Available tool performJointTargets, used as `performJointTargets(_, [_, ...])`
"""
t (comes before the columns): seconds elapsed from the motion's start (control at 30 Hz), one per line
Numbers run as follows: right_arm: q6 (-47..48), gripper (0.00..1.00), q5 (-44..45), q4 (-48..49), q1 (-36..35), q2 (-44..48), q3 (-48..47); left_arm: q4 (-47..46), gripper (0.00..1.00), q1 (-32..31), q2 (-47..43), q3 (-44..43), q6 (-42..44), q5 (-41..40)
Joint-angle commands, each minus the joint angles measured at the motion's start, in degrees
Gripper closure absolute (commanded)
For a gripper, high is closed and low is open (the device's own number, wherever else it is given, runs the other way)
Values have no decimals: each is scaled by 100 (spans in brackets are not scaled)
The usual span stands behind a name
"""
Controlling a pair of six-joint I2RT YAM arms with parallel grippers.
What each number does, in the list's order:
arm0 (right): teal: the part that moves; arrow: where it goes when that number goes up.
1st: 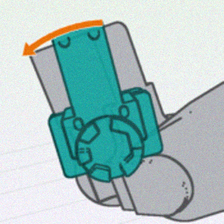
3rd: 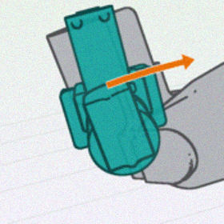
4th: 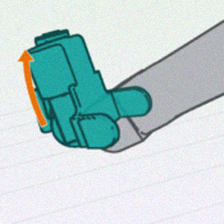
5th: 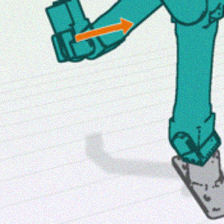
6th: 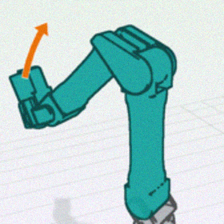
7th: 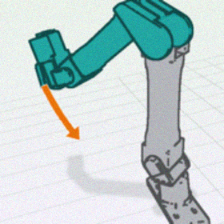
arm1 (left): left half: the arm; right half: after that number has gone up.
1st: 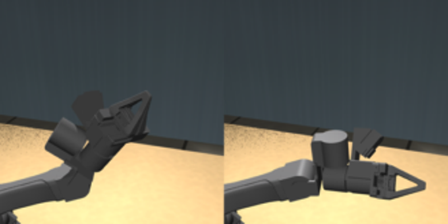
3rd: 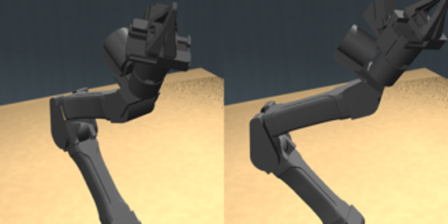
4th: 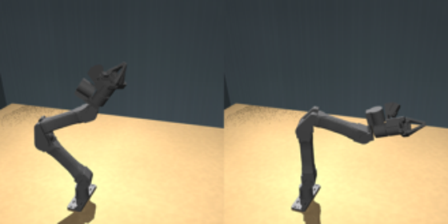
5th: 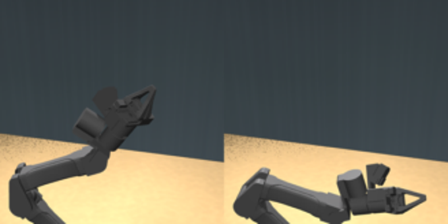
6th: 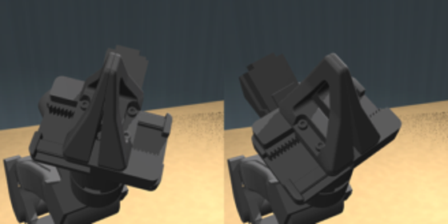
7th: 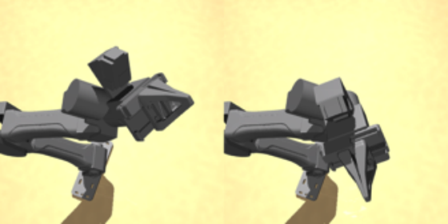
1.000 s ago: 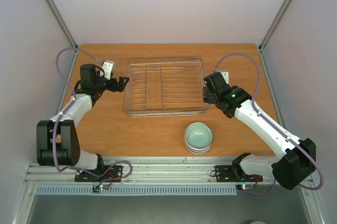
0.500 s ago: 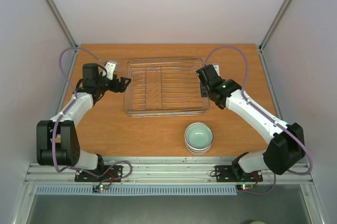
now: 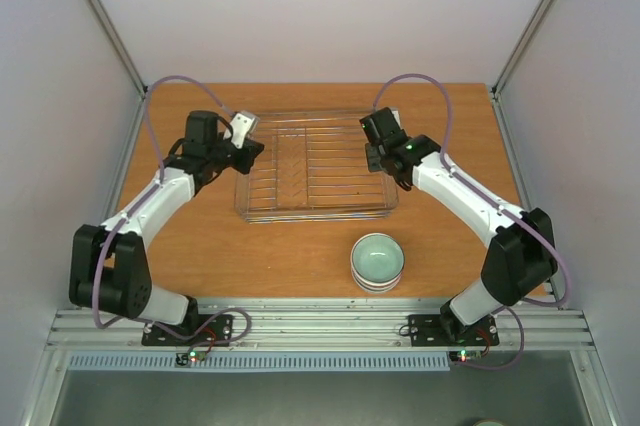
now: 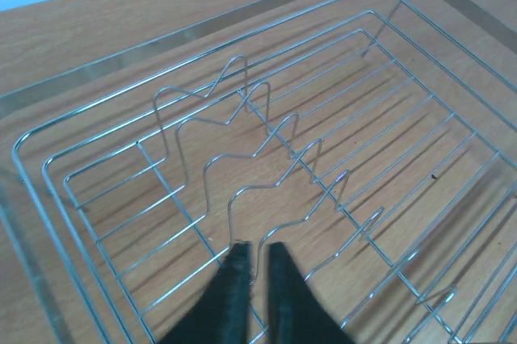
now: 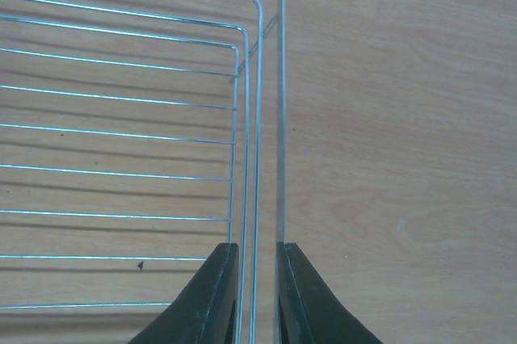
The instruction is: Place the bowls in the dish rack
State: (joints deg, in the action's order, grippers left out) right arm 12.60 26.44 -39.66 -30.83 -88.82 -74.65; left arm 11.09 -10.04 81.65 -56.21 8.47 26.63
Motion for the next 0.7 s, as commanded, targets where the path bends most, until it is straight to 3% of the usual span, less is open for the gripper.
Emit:
performJointTargets(0.0, [172, 83, -284, 17, -37, -93, -155, 142, 99, -150, 433, -384, 57, -311])
performJointTargets(0.23, [225, 84, -590, -24, -35, -312, -254, 309, 100, -224, 1472, -1203, -71, -506])
performJointTargets(0.67, [226, 84, -963, 51, -34, -230, -137, 1120, 100, -243, 3373, -3473, -10, -1184])
